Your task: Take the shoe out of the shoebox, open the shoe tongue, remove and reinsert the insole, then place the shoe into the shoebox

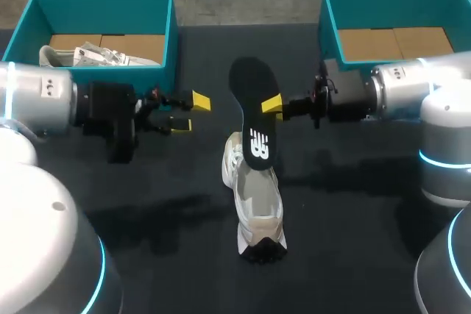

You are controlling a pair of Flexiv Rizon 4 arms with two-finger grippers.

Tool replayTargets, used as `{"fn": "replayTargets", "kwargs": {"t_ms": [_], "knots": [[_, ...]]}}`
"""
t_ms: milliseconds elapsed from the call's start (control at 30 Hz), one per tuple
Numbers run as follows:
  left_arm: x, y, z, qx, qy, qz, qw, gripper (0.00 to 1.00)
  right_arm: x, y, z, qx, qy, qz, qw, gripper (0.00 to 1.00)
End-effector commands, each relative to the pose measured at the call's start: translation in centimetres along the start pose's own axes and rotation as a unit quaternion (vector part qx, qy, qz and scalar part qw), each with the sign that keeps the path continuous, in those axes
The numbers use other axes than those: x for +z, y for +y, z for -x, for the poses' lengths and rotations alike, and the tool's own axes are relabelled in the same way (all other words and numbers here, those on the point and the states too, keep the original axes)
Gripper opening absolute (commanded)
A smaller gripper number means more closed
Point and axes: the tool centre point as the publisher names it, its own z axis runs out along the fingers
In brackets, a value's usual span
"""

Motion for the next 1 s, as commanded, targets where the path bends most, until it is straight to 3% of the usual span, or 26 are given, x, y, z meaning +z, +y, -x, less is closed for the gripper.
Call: {"fn": "replayTargets", "kwargs": {"t_ms": [33,333,433,767,1000], "knots": [[-1.1,-0.4,0.6,-0.001,0.047,-0.001,0.999,1.0,0.3,0.0,0.2,0.0,0.001,0.001,1.0,0.0],[-1.1,-0.4,0.6,-0.001,0.047,-0.001,0.999,1.0,0.3,0.0,0.2,0.0,0.001,0.001,1.0,0.0],[-1.1,1.2,0.5,-0.024,0.051,-0.002,0.998,1.0,0.3,0.0,0.2,0.0,0.001,0.001,1.0,0.0],[-0.5,4.7,0.6,-0.009,0.141,-0.008,0.99,1.0,0.3,0.0,0.2,0.0,0.001,0.001,1.0,0.0],[0.1,6.2,1.8,-0.027,0.134,-0.025,0.99,1.0,0.3,0.0,0.2,0.0,0.001,0.001,1.0,0.0]]}}
